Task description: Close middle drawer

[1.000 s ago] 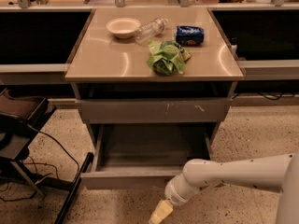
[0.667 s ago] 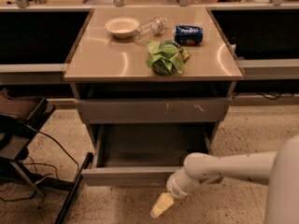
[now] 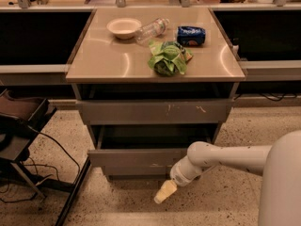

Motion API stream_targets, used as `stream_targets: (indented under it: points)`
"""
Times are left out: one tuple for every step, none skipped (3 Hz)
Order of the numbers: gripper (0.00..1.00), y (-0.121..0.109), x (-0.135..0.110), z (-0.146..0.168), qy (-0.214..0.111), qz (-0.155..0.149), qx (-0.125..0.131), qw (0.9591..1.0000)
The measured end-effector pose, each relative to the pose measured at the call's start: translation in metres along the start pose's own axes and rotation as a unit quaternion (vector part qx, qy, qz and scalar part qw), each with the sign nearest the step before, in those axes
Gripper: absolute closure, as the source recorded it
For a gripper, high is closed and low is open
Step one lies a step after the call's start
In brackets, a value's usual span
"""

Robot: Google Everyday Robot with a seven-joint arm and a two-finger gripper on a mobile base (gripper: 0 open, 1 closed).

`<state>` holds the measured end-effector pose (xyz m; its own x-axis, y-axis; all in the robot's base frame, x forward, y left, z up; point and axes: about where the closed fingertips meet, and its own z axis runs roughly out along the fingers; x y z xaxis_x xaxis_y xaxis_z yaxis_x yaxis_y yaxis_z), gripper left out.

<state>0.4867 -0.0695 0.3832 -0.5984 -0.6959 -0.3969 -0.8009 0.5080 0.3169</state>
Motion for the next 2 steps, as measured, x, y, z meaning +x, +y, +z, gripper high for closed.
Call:
stream_targets:
  points:
    - [0.0,-0.024,-0.019,-0.011,-0.017,-0.009,0.01,0.9998]
    - [0.0,-0.048,-0.035,-0.022,-0.029,-0.007,0.018,0.9994]
